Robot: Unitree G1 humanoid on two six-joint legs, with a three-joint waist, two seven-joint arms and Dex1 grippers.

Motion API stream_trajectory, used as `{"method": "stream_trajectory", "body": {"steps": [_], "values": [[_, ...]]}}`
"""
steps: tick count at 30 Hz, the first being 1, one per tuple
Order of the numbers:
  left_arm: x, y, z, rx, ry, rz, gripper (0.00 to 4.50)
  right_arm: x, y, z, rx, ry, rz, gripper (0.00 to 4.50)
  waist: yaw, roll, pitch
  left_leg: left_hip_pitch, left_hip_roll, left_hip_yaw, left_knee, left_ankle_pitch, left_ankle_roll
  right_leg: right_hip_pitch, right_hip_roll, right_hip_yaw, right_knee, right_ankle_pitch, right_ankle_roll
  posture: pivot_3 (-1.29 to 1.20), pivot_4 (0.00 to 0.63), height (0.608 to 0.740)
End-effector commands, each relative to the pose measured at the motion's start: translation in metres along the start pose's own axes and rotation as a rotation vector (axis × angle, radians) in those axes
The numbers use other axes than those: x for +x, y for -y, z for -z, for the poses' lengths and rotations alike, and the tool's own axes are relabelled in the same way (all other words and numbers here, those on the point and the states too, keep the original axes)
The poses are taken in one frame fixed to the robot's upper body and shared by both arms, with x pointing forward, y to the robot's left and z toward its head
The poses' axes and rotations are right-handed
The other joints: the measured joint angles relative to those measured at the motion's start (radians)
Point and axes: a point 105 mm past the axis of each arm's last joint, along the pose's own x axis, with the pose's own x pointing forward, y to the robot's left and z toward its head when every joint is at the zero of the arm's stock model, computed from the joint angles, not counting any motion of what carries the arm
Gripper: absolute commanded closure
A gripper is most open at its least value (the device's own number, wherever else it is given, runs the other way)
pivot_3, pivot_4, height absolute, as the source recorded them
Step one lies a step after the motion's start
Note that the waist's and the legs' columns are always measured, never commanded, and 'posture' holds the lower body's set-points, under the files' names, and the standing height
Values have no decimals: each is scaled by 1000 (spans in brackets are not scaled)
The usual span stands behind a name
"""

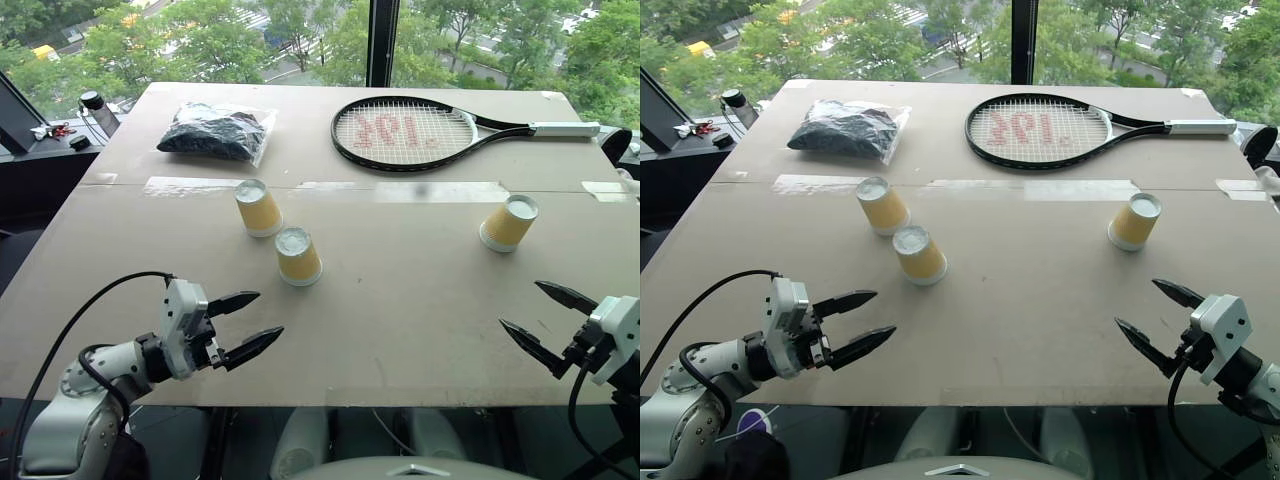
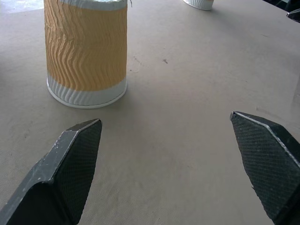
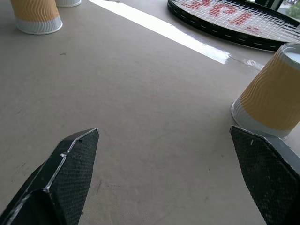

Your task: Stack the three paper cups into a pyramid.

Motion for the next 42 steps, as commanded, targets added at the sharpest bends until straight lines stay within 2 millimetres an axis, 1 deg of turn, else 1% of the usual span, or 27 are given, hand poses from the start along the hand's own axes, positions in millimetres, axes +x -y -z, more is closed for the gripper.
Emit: {"method": "stream_trajectory", "body": {"steps": [1,2,4,7,10,14,21,27,29,33,37,42], "values": [[3,-8,-12,56,36,-52,0,2,-10,-17,-12,63,-77,81,1,0,0,0,0,0,0,0,0,0,0,0,0,0,0,0,150,740],[5,-16,-18,81,58,-102,0,5,-20,-29,-8,120,-127,81,2,1,0,0,0,0,0,0,0,0,0,0,0,0,0,0,150,740],[8,-25,-25,106,93,-152,0,9,-34,-40,-7,164,-209,81,3,1,1,0,0,-1,0,0,0,0,0,-1,1,0,0,0,150,740],[11,-28,-31,92,124,-161,0,13,-40,-49,-50,195,-233,81,0,1,0,0,0,-2,0,0,0,0,0,-2,1,2,3,0,150,740],[14,-29,-32,108,127,-157,0,18,-44,-54,-71,210,-246,81,-1,1,0,-1,0,-1,0,0,0,0,0,-2,0,2,4,0,150,740],[23,-33,-41,131,147,-161,0,25,-52,-59,-84,216,-283,81,3,1,0,-1,-1,-2,1,0,0,0,0,-3,0,2,4,0,150,740],[32,-37,-47,164,146,-155,0,23,-69,-66,-66,241,-359,81,2,1,0,-1,-1,-2,1,0,0,0,1,-3,0,2,4,0,150,740],[53,-43,-55,191,140,-129,0,19,-71,-69,-72,260,-358,81,2,1,0,-1,-2,-3,2,0,0,1,1,-4,0,2,4,0,150,740],[56,-46,-56,195,137,-128,0,19,-71,-70,-73,264,-355,81,-1,1,1,-1,-2,-3,2,0,0,1,2,-4,1,2,4,0,150,740],[60,-50,-55,205,129,-122,0,17,-73,-78,-54,311,-346,81,-1,1,1,-1,-2,-3,2,0,0,1,6,-4,1,2,4,0,150,740],[66,-51,-54,203,130,-106,0,14,-78,-93,-10,377,-360,81,1,1,1,-1,-2,-4,2,0,0,1,6,-4,2,2,4,0,150,740],[74,-49,-54,197,146,-73,0,12,-83,-93,-6,356,-393,81,2,0,1,-1,-2,-4,2,0,0,1,4,-4,1,2,5,0,150,740]]}}
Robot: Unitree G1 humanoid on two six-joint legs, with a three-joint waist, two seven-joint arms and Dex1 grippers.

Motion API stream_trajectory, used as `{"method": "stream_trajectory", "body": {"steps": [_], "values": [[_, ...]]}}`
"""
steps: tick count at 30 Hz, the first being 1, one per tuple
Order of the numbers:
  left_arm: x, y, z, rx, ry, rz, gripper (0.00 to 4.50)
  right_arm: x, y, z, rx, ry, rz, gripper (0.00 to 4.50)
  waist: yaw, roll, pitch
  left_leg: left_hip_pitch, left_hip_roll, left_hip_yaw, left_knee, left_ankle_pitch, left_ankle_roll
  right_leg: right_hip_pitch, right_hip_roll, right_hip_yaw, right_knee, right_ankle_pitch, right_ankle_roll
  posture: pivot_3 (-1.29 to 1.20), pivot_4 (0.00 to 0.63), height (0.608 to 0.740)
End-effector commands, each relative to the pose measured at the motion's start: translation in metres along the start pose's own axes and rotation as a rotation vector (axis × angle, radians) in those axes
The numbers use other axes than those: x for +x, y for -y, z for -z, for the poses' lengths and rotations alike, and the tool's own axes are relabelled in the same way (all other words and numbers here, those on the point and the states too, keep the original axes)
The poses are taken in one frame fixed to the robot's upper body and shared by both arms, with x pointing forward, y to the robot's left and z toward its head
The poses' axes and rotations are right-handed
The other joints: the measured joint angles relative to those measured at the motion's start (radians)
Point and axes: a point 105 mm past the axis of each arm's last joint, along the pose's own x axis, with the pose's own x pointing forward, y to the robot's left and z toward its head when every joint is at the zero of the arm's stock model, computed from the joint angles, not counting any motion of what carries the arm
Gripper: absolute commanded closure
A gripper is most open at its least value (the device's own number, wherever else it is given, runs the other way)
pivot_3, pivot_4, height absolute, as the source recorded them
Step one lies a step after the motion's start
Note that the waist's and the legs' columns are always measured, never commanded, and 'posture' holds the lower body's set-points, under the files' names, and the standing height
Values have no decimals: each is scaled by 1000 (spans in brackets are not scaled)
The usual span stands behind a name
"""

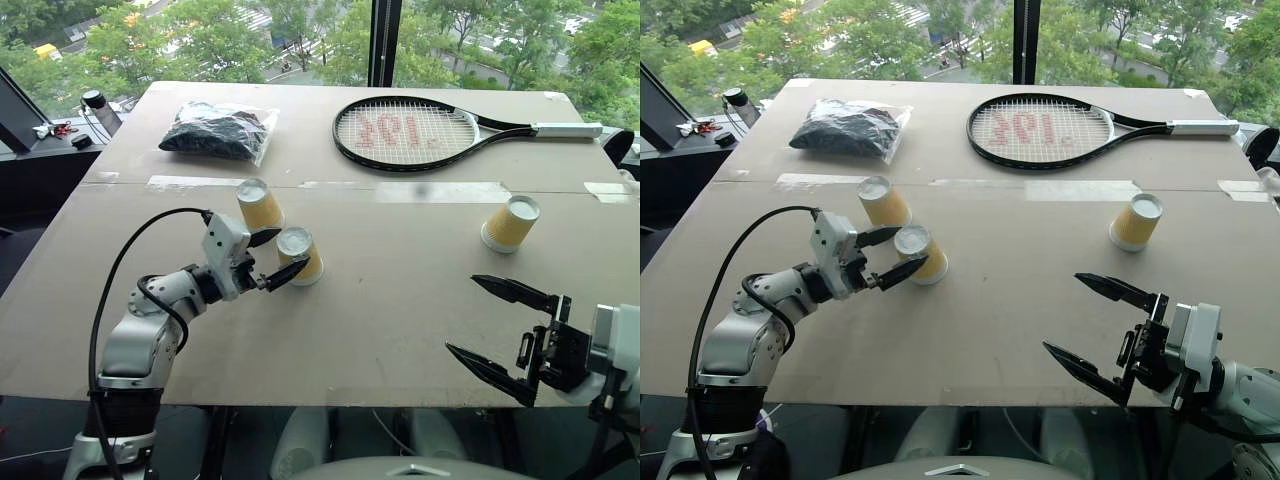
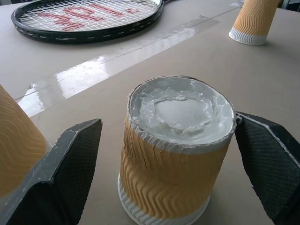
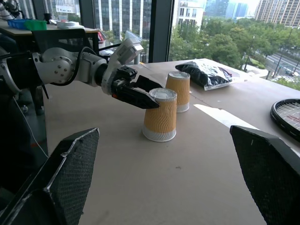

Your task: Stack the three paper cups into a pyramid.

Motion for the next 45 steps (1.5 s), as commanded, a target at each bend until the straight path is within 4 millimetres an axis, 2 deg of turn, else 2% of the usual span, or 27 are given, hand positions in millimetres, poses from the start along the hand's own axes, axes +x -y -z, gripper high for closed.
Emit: {"method": "stream_trajectory", "body": {"steps": [1,2,3,6,7,10,15,17,20,23,28,31,36,45], "values": [[5,1,-11,39,44,24,245,0,-4,-8,-33,6,-16,30,0,0,0,0,0,-1,0,0,0,0,0,0,0,0,0,0,150,740],[5,0,-10,42,44,28,653,-1,-4,-8,-33,2,-14,0,0,0,0,0,0,-1,0,0,0,0,0,0,0,0,0,0,150,740],[6,0,-10,45,43,29,725,-1,-4,-7,-33,-1,-12,0,0,0,0,0,0,-1,0,0,0,0,0,0,0,0,0,0,150,740],[7,-2,-10,55,49,40,2054,-2,-4,-4,-38,-17,-3,0,0,0,0,0,0,0,0,0,0,0,1,0,0,0,0,0,150,740],[8,-2,-11,63,54,46,2237,-3,-4,-2,-45,-31,-2,0,0,0,0,0,0,0,0,0,0,0,1,0,0,0,0,0,150,740],[16,2,-20,90,85,97,2237,-5,-6,2,-41,-46,14,0,2,0,0,0,0,-1,0,0,0,0,2,-1,0,0,0,0,150,740],[42,2,-49,84,131,168,2237,-6,-5,4,-53,-61,55,0,3,-1,0,-1,-1,-2,2,0,0,1,3,-4,0,0,0,0,150,740],[62,-2,-61,68,116,172,2237,-6,-5,5,-58,-64,78,0,3,-1,0,-1,-1,-2,2,0,0,1,4,-5,0,0,0,0,150,740],[86,6,-76,73,110,249,2237,-8,0,6,-79,-64,142,0,1,-1,0,-1,-3,-3,3,0,0,1,4,-6,1,0,1,0,150,740],[126,18,-84,65,99,302,2237,-16,11,12,-77,-76,267,0,2,-1,0,-2,-4,-3,3,0,0,1,5,-6,2,0,1,0,150,740],[173,30,-85,75,87,289,2237,-24,15,18,-78,-90,360,0,-2,-2,1,-2,-5,-2,3,0,0,1,4,-5,2,-1,3,0,150,740],[192,33,-81,95,70,261,2237,-25,15,18,-77,-90,392,0,-5,-2,1,-3,-5,-2,3,0,0,-1,5,-3,3,-1,3,0,150,740],[210,39,-79,107,79,237,2237,-30,18,22,-68,-96,455,0,-2,-3,2,-3,-5,-2,3,0,0,-2,5,-3,2,-1,3,0,150,740],[216,40,-69,125,63,215,2237,-44,22,31,-59,-135,523,0,-1,-3,2,-3,-5,-2,3,0,0,-2,5,-3,2,-1,3,0,150,740]]}}
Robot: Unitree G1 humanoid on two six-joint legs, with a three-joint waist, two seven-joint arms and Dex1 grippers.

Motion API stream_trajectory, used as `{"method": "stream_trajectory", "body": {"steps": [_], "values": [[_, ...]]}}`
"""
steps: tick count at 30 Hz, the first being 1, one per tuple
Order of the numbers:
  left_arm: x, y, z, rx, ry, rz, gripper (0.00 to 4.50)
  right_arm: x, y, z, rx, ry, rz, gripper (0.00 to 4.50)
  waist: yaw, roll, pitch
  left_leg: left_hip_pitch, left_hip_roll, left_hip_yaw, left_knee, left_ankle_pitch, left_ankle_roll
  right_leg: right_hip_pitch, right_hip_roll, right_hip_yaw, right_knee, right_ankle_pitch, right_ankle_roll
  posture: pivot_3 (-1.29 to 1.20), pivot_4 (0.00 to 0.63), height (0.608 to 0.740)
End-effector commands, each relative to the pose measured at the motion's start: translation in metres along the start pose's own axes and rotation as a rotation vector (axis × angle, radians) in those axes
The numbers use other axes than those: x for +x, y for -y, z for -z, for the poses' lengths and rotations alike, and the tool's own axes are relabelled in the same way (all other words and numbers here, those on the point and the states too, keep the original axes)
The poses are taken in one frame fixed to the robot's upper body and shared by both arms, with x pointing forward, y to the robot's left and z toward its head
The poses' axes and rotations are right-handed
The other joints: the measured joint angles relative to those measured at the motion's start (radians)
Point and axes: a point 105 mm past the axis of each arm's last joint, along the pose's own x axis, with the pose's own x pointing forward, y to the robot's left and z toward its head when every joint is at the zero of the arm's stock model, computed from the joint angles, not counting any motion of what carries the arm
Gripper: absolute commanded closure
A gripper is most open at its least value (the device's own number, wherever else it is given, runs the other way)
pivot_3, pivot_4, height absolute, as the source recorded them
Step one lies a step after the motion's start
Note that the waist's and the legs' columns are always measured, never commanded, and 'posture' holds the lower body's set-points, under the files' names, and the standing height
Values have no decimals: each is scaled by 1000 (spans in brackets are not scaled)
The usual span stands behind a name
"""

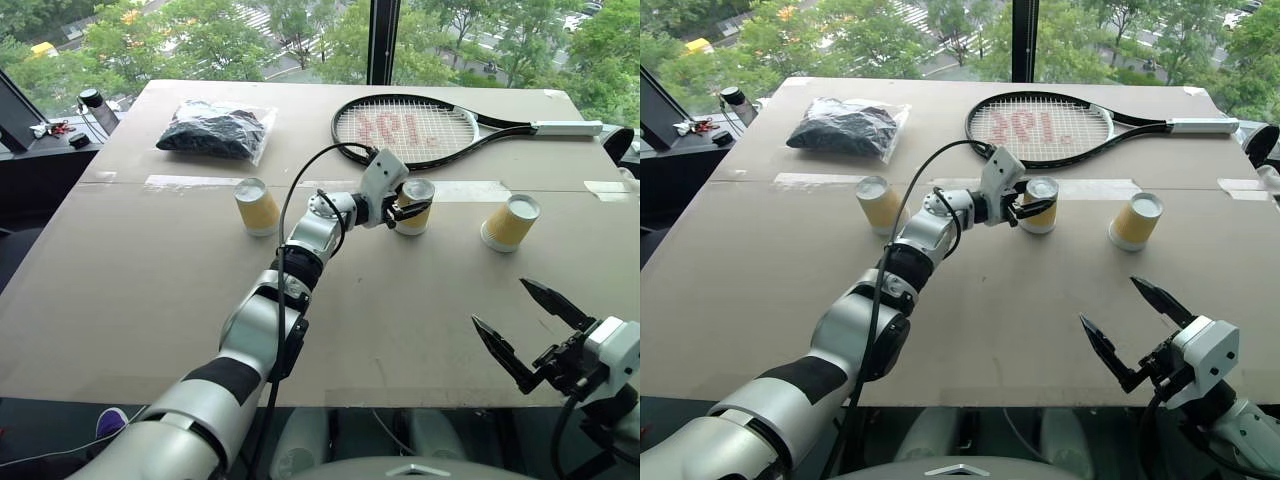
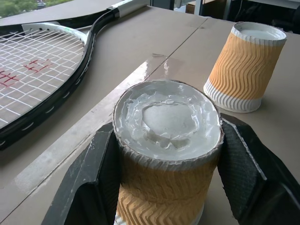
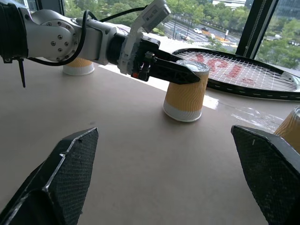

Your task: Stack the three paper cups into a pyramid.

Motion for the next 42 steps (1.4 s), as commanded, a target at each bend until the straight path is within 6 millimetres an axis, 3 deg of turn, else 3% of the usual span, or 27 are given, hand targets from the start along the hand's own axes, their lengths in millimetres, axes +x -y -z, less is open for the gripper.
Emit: {"method": "stream_trajectory", "body": {"steps": [1,10,21,37,38,40,42], "values": [[4,0,-19,53,52,0,2237,-6,6,-6,-35,21,27,0,0,0,0,0,0,0,0,0,0,0,0,0,0,0,0,0,150,740],[5,4,-19,44,59,9,2237,-6,24,-13,-38,54,42,0,0,0,0,0,0,0,0,0,0,0,0,0,0,0,0,0,150,740],[5,7,-18,25,62,26,2237,-5,58,-26,-64,5,-126,0,0,0,0,0,0,0,0,0,0,0,0,0,0,0,0,0,150,740],[-1,14,-19,13,35,67,2237,-5,58,-30,-57,-10,-199,0,1,0,0,0,0,0,0,0,0,0,0,0,0,0,0,0,150,740],[-2,13,-17,19,26,64,1191,-5,58,-30,-57,-9,-199,0,1,0,0,0,0,0,0,0,0,0,0,0,0,0,0,0,150,740],[-4,12,-15,30,12,55,335,-4,58,-30,-57,-8,-199,0,1,0,0,0,0,0,0,0,0,0,0,0,0,0,0,0,150,740],[-5,12,-14,31,8,53,127,-4,57,-29,-57,-8,-199,0,1,0,0,0,0,0,0,0,0,0,0,0,0,0,0,0,150,740]]}}
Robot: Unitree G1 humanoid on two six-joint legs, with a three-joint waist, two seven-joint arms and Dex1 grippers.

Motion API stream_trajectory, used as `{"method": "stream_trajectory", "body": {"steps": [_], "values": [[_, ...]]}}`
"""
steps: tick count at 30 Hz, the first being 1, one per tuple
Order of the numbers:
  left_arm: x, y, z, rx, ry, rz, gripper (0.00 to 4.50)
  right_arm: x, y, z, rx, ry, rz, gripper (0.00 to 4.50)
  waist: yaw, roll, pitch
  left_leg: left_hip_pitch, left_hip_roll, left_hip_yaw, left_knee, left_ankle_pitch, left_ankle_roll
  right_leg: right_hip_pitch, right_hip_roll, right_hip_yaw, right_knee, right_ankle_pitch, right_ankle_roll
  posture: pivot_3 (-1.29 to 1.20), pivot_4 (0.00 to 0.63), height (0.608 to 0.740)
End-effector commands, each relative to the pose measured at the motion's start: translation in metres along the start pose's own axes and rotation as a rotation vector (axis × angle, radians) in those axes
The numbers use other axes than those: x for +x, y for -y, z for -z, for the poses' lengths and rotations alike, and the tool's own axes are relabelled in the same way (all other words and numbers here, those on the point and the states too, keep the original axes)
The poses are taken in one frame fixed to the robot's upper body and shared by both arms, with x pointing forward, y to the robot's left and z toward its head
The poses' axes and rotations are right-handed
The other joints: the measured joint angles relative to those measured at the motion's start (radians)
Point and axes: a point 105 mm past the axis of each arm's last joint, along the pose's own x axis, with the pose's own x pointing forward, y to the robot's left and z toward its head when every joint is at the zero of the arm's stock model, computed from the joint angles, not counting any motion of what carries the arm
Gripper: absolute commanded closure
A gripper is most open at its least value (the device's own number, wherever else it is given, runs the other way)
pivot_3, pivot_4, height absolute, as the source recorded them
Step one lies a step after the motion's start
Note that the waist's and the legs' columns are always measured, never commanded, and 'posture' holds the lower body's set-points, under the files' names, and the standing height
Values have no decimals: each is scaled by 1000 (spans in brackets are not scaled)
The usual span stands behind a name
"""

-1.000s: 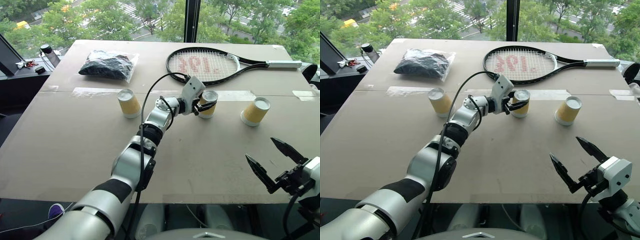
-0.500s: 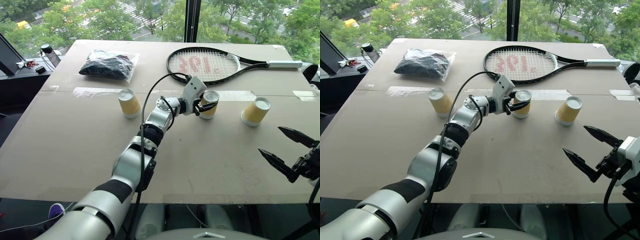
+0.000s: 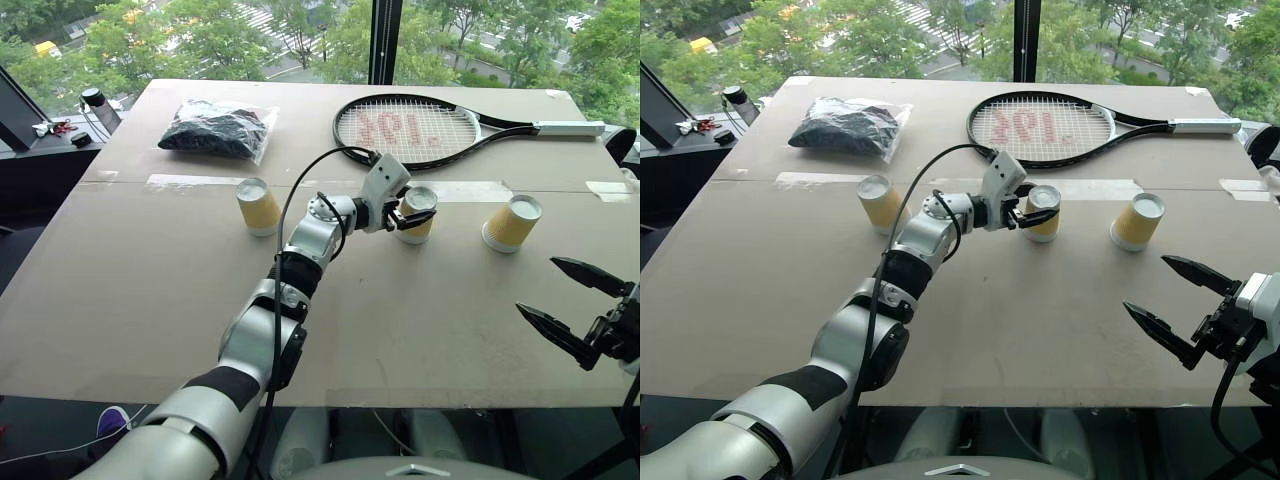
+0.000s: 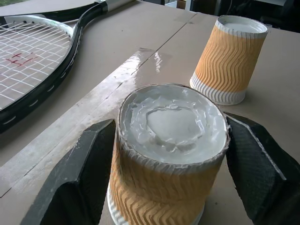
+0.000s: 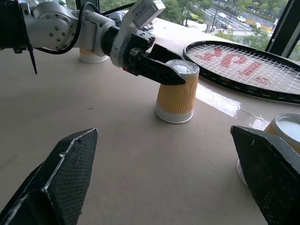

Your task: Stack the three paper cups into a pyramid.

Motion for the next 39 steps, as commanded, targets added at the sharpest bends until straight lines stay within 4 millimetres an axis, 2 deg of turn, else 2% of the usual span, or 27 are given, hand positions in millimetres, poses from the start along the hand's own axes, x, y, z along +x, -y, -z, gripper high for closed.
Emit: {"method": "stream_trajectory", "body": {"steps": [1,7,15,18,20,22,31,32,33,34,37,39], "values": [[-2,1,-10,41,23,1,127,-1,1,-8,-34,20,10,0,0,0,0,0,0,0,0,0,0,0,0,0,0,0,0,0,150,740],[-4,0,-8,45,15,-10,127,0,-1,-6,-30,21,8,0,0,0,0,0,0,0,0,0,0,0,0,0,0,0,0,0,150,740],[3,0,-10,25,37,-35,127,0,-1,-5,-35,21,11,0,0,0,0,0,0,0,0,0,0,0,0,0,0,0,0,0,150,740],[4,-1,-8,24,32,-36,815,0,-1,-5,-37,18,12,0,0,0,0,0,0,0,0,0,0,0,0,0,0,0,0,0,150,740],[4,-1,-7,23,30,-36,1758,-1,-1,-5,-38,17,14,0,0,0,0,0,0,0,0,0,0,0,0,0,0,0,0,0,150,740],[3,-1,-6,24,30,-36,2285,-1,-2,-5,-38,16,15,0,0,0,0,0,0,0,0,0,0,0,0,0,0,0,0,0,150,740],[-13,-3,-7,25,14,-32,2286,-2,-4,-3,-37,9,15,0,1,0,0,0,0,0,0,0,0,0,0,0,0,0,0,0,150,740],[-15,-2,-6,22,12,-28,1483,-2,-4,-3,-37,10,15,0,1,0,0,0,0,0,0,0,0,0,0,0,0,0,0,0,150,740],[-15,-1,-4,15,7,-20,1483,-1,-4,-3,-36,10,13,0,1,0,0,0,0,0,0,0,0,0,0,0,0,0,0,0,150,740],[-16,1,-2,5,0,-11,1206,-1,-4,-2,-36,10,11,0,0,0,0,0,0,0,0,0,0,0,0,0,0,0,0,0,150,740],[-19,1,-7,13,22,-18,31,1,-4,-3,-36,13,5,0,0,0,0,0,0,0,0,0,0,0,0,0,1,0,0,0,150,740],[-30,-3,-13,15,52,-36,31,2,-5,-4,-37,17,2,0,0,0,0,0,0,0,0,0,0,0,0,0,1,0,0,0,150,740]]}}
